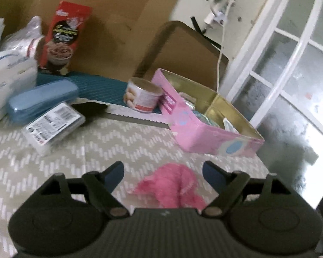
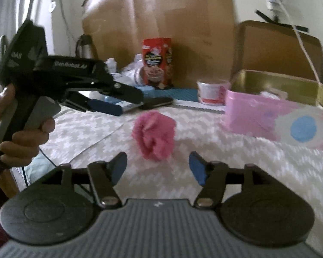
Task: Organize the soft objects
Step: 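Reach to the pink plush toy and grasp it with the right gripper, then place the pink plush toy into the pink tin and release it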
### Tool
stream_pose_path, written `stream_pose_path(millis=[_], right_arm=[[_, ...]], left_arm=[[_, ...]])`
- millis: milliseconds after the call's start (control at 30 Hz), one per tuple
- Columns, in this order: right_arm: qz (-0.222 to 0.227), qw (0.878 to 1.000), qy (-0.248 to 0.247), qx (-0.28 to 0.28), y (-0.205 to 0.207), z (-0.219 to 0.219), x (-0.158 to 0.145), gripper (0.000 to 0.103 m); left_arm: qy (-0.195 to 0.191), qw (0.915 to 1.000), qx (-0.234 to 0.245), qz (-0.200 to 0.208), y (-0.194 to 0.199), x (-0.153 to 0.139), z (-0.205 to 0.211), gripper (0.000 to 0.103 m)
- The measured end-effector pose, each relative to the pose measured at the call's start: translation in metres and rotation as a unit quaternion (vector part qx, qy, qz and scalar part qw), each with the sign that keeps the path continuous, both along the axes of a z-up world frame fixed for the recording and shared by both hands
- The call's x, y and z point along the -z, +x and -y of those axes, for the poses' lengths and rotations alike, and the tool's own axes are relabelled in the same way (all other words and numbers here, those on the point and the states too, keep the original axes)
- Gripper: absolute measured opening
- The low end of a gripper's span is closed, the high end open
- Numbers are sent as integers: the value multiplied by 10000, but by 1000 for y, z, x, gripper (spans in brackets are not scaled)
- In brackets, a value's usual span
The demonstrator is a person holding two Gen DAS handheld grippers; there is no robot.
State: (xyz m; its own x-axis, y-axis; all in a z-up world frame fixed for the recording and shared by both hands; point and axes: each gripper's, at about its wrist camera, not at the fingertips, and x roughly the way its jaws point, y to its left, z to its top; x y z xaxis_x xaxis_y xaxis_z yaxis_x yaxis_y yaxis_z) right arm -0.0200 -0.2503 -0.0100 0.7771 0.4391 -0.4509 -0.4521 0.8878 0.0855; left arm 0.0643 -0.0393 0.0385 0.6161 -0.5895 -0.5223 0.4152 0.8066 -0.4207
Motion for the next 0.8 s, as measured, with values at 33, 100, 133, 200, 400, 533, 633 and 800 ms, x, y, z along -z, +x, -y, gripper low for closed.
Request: stream_pose_path(millis=[33, 100, 133, 200, 400, 533, 633, 800], right_arm=[[-13, 10000, -49, -28, 5, -3, 1, 69], [-84, 9998, -152, -44, 18, -10, 3, 69], [-141, 9997, -189, -52, 25, -13, 5, 69], [-336, 9991, -232, -54, 38, -17, 10, 66], [-106, 9997, -104, 219, 39, -10, 9, 40], [598, 9956, -188, 700, 34, 5, -12, 40], [941, 9888, -263, 1132, 44, 28, -23, 40], [956, 9773, -245, 1874, 91, 77, -34, 43]], left_arm=[[67, 10000, 19, -34, 0, 1, 5, 83], [123, 9998, 97, -96, 0, 3, 14, 83], [159, 9997, 143, -113, -1, 5, 18, 80], [322, 9989, 246, -241, 0, 12, 30, 64], [378, 9980, 468, -188, 0, 10, 47, 48], [227, 9961, 830, 217, 15, -19, 70, 48], [228, 9925, 1098, 484, 35, -37, 104, 49], [362, 9881, 1400, 528, 82, -43, 182, 58]])
